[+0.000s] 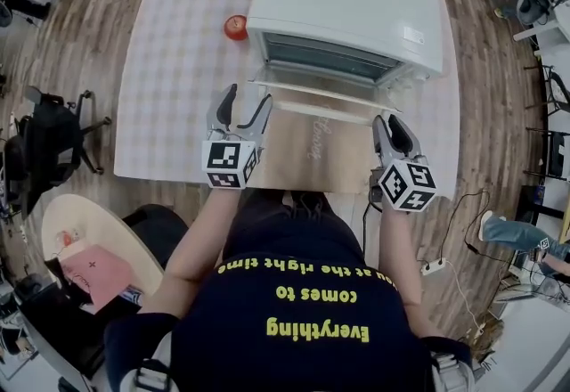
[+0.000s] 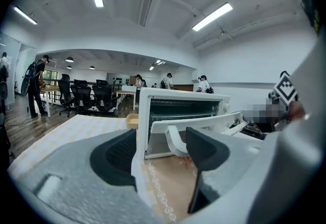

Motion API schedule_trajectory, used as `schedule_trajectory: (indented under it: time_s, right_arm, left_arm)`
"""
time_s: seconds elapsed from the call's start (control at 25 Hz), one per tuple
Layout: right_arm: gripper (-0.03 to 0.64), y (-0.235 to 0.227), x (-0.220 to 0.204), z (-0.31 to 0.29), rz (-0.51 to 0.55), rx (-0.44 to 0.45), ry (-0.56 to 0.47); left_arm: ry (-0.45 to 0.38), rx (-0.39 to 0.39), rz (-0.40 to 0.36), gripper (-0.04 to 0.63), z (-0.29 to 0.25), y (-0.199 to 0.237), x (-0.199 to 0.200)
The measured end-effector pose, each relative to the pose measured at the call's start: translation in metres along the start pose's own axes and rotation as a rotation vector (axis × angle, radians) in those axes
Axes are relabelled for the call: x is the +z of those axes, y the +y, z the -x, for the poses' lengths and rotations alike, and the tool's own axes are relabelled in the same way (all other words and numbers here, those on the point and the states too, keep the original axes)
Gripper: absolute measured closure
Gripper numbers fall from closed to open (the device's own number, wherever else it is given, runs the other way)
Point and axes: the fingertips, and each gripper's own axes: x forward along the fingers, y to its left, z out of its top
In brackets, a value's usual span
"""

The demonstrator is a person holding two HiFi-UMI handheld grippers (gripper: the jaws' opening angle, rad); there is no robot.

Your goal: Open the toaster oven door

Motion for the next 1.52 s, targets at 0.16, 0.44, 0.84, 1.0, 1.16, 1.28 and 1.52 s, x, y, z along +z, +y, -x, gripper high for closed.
schedule_trajectory:
  time_s: [0.16,0.44,0.84,1.0,1.16,1.28,1.52]
  right_arm:
    - [0.482,0.003,-0.021,0.006,0.003,0.008,0.043]
    - [0.483,0.005,-0.036,0.011,0.031,-0.003,0.051]
    - [0.493,0.004,-0.063,0.015,0.043,-0.002,0.112]
    - [0.505,0.004,-0.087,0.019,0.033,-0.011,0.146]
    - [0.512,0.003,-0.106,0.021,0.031,-0.028,0.133]
    - [0.514,0.002,-0.118,0.021,0.046,-0.037,0.125]
    - [0.515,-0.003,-0.154,0.015,0.067,-0.047,0.174]
  left_arm:
    - [0.053,-0.019,-0.001,0.290,0.009,-0.003,-0.018]
    - [0.086,-0.040,-0.027,0.288,0.027,-0.009,-0.032]
    - [-0.009,-0.026,-0.022,0.288,0.041,0.000,0.004]
    - [-0.011,-0.027,-0.023,0.288,0.037,0.001,0.007]
    - [0.006,-0.031,-0.019,0.288,0.033,-0.002,0.003]
    - [0.025,-0.034,-0.026,0.288,0.032,-0.004,-0.001]
    - [0.042,-0.043,-0.039,0.288,0.029,-0.011,-0.004]
